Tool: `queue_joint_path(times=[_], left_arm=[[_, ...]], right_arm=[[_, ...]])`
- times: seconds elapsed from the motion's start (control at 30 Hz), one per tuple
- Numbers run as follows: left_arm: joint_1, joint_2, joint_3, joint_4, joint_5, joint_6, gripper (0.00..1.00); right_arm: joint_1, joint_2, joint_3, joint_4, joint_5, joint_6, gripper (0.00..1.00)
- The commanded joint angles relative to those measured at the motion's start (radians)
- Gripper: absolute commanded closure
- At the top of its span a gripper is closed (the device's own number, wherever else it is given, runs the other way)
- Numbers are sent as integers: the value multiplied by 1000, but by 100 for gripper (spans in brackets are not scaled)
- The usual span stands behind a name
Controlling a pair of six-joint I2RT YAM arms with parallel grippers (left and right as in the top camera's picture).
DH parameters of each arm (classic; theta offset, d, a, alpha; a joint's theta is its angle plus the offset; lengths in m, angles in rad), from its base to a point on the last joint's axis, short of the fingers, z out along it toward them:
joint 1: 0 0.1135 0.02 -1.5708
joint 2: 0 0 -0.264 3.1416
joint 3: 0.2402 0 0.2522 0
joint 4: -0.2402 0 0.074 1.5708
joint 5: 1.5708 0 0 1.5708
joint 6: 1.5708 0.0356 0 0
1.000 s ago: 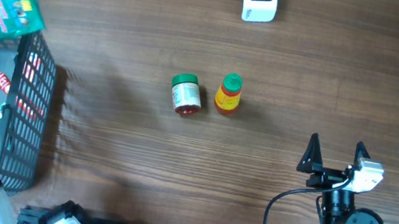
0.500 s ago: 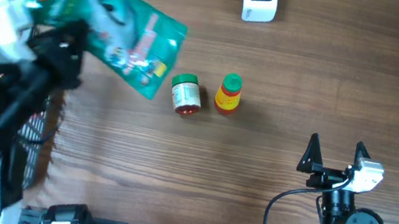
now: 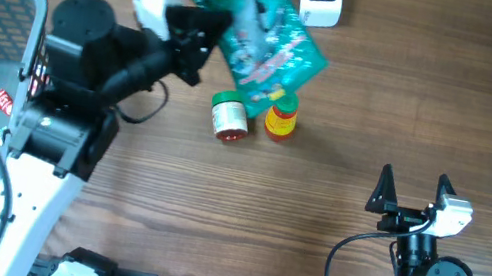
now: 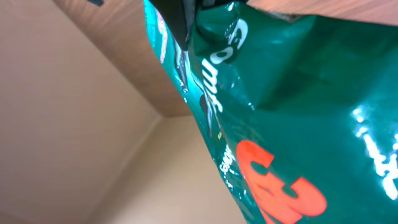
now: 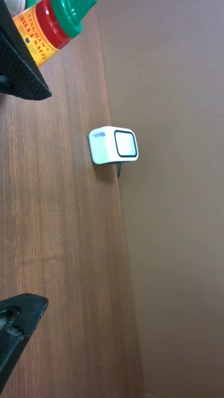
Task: Scan the item barcode
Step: 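Lift the gloves pack out and lay it flat right of the jars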
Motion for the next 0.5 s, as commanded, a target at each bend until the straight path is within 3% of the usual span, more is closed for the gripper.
queue_joint_path(times=[0.0, 0.3, 0.4, 0.47], left_arm=[[-113, 82, 11, 51, 16, -9, 96], [-301, 399, 11, 289, 16, -9, 96], [-353, 457, 11, 310, 10, -9, 96], [-402, 493, 11, 301, -69, -8, 96]], right_arm=[[4, 2, -3, 2, -9, -16, 0], [4, 2, -3, 2, -8, -16, 1], [4, 2, -3, 2, -8, -16, 0], [4, 2, -3, 2, -8, -16, 0]])
